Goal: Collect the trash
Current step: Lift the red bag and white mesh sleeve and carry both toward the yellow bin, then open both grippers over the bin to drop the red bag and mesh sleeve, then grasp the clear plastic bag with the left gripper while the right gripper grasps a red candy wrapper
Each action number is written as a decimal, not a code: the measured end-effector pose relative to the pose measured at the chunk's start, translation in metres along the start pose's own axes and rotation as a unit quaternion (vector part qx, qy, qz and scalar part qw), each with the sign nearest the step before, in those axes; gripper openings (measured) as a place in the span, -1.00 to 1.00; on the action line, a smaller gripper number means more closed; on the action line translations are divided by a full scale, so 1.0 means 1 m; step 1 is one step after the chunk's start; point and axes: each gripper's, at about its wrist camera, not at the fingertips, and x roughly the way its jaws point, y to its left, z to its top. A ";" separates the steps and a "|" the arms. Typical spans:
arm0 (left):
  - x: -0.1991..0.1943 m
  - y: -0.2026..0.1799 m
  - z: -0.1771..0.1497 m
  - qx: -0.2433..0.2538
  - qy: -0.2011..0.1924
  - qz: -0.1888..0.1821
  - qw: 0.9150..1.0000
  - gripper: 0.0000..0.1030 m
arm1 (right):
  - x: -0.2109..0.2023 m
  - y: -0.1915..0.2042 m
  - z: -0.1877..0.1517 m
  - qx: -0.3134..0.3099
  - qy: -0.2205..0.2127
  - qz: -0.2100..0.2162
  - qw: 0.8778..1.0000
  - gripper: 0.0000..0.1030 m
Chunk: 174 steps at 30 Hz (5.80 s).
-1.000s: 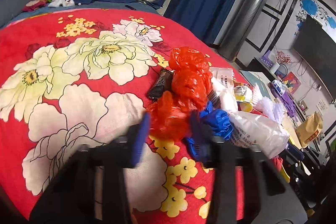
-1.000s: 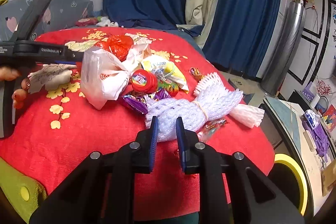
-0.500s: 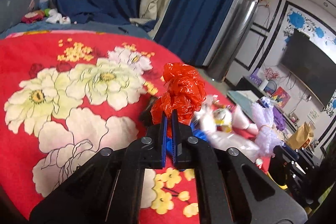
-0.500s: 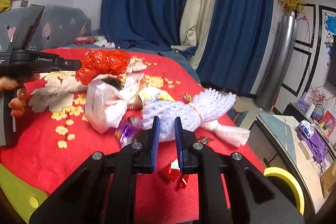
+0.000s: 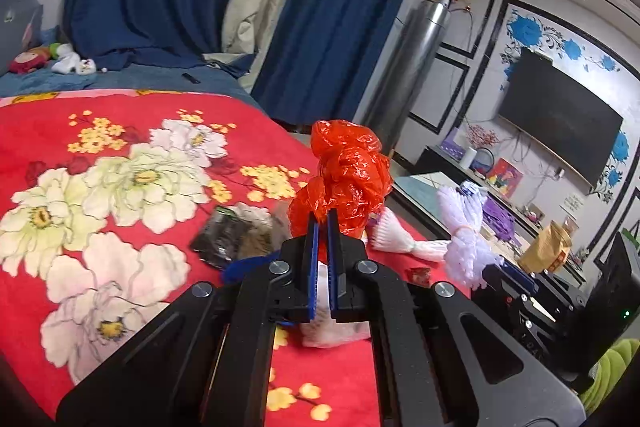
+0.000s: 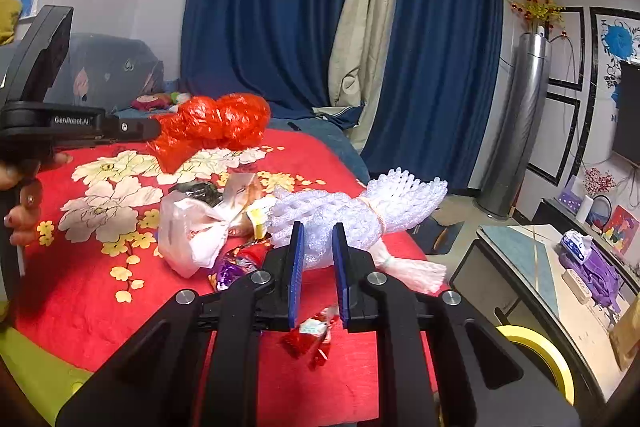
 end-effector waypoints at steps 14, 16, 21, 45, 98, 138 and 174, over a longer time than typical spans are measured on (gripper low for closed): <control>0.028 -0.075 -0.011 0.066 0.033 -0.070 0.995 -0.98 | -0.031 -0.054 -0.007 0.039 0.009 -0.047 0.998 -0.73; 0.035 -0.088 -0.015 0.077 0.041 -0.080 0.993 -0.98 | -0.035 -0.065 -0.011 0.048 0.014 -0.056 0.997 -0.73; 0.051 -0.114 -0.026 0.098 0.060 -0.101 0.988 -0.98 | -0.046 -0.092 -0.020 0.072 0.022 -0.080 0.994 -0.73; 0.120 -0.213 -0.074 0.162 0.136 -0.173 0.962 -0.98 | -0.090 -0.174 -0.055 0.163 0.046 -0.155 0.973 -0.72; 0.142 -0.222 -0.070 0.105 0.111 -0.133 0.979 0.79 | -0.085 -0.189 -0.081 0.209 0.063 -0.172 0.960 0.51; 0.039 -0.108 -0.025 0.095 -0.022 0.045 0.994 0.79 | -0.044 -0.072 -0.024 0.112 0.040 -0.017 0.993 0.73; 0.049 -0.049 -0.050 0.070 0.081 0.112 0.988 0.07 | 0.092 -0.037 -0.057 0.177 0.210 0.054 0.960 -0.02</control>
